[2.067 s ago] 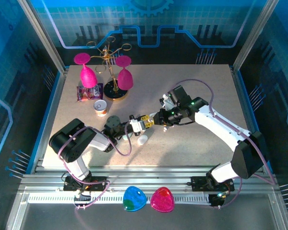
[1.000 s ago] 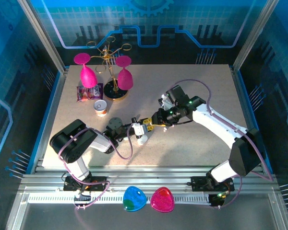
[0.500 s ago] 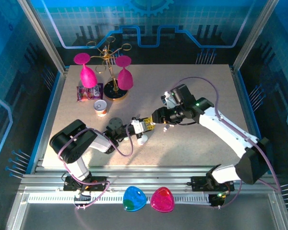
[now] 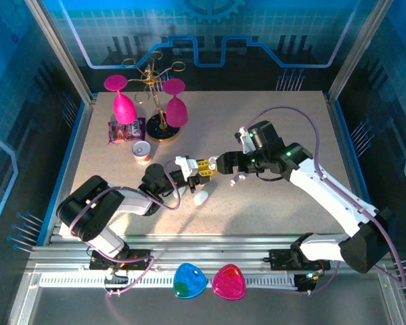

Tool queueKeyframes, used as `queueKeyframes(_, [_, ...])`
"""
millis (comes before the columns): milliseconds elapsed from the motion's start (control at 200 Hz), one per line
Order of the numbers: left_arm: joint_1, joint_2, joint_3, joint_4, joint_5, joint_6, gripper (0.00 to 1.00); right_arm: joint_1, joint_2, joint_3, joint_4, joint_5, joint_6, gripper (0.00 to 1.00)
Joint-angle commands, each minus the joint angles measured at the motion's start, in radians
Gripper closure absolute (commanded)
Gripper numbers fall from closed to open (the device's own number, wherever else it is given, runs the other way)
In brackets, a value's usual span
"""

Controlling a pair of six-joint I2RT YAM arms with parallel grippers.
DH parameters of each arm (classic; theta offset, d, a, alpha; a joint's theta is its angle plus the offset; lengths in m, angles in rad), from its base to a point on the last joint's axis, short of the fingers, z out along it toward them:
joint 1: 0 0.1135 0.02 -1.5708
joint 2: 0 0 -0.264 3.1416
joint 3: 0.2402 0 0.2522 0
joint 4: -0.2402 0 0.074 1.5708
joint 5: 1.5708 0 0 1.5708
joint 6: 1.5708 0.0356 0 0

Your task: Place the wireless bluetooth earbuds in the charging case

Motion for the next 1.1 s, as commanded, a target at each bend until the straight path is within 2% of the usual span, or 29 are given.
queueKeyframes(0, [0.003,-0.035,-0.006,0.032,0.035,-0.048,0.98,0.013,0.014,0.017,0.013,0.019,-0.005,0.06])
queueKeyframes(375, [0.001,-0.028,0.012,0.034,0.066,-0.074,0.98,0.015,0.023,-0.01,0.081,-0.073,0.027,0.07])
queueKeyframes(555, [0.008,-0.035,0.013,0.033,0.037,-0.12,0.98,0.002,-0.035,-0.011,0.017,0.008,0.001,0.07])
queueKeyframes(745, [0.019,-0.039,0.011,0.033,0.096,-0.131,0.98,-0.018,-0.103,-0.018,0.065,-0.026,0.017,0.09])
queueKeyframes(905, [0.021,-0.037,0.008,0.032,0.167,-0.084,1.0,-0.03,-0.042,0.045,0.062,-0.03,0.066,0.1])
queueKeyframes(1096, [0.021,-0.067,-0.009,0.033,0.177,-0.041,1.0,-0.043,0.083,0.149,-0.036,-0.045,0.066,0.11])
